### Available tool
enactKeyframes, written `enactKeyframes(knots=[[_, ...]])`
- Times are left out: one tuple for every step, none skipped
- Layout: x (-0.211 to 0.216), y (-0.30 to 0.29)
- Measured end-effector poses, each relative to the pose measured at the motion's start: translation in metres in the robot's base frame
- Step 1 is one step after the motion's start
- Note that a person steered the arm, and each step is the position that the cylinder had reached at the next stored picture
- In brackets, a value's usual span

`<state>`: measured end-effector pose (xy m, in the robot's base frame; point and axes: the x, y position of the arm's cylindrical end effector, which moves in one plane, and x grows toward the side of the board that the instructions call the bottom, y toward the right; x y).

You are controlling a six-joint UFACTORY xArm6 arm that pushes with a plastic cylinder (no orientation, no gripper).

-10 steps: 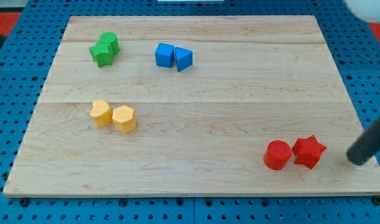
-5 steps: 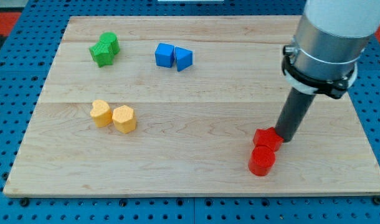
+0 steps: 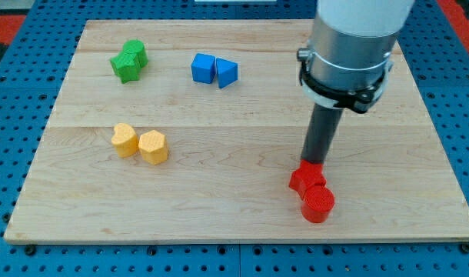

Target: Slide the red star to the top side of the red circle

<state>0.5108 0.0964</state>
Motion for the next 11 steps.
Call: enactKeyframes(knots=[[0.0,-0.013],[-0.008,-0.009],[-0.027,-0.068],[0.019,-0.071],[0.032,-0.069],[0.044,-0.066],[0.044,-0.048],[0.044,-0.044],[0.041,-0.043],[0.033,-0.043],[0.025,-0.042]])
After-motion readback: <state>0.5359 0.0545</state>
